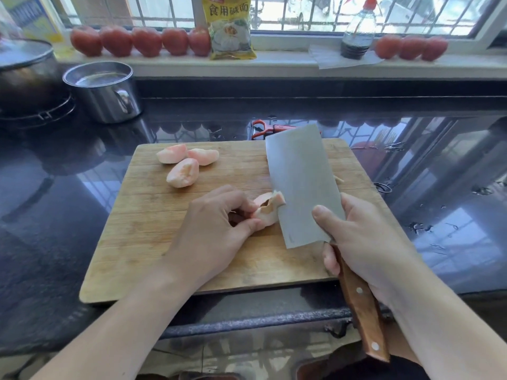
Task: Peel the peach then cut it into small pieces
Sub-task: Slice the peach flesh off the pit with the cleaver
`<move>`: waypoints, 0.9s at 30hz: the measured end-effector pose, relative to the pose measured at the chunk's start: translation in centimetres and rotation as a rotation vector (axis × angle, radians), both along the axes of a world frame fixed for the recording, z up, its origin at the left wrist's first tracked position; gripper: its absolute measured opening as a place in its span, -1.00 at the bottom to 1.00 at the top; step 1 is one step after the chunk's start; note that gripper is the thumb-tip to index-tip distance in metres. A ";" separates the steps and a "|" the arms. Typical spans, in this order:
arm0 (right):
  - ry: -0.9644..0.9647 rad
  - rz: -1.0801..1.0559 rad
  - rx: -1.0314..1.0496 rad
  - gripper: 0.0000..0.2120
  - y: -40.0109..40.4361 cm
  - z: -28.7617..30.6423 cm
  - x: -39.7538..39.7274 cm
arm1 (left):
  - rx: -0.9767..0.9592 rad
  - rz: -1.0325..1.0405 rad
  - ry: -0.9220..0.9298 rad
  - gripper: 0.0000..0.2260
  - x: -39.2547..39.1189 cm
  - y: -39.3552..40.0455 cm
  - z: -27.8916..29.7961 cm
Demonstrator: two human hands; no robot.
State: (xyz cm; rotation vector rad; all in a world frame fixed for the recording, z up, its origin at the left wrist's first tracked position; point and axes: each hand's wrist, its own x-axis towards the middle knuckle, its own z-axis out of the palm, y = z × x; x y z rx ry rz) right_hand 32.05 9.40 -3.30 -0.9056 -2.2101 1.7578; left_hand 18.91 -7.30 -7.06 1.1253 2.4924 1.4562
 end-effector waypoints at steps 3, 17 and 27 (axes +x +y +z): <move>-0.006 -0.006 0.095 -0.85 -0.1 0.3 -0.9 | -0.004 0.011 -0.011 -0.81 0.2 0.5 -0.1; -0.142 0.184 0.170 -0.84 1.8 2.3 -0.7 | 0.007 -0.016 0.055 -0.88 0.0 0.4 -0.4; -0.232 0.269 0.382 -0.87 1.3 3.5 -0.4 | 0.030 -0.007 0.080 -0.89 0.0 0.5 -0.7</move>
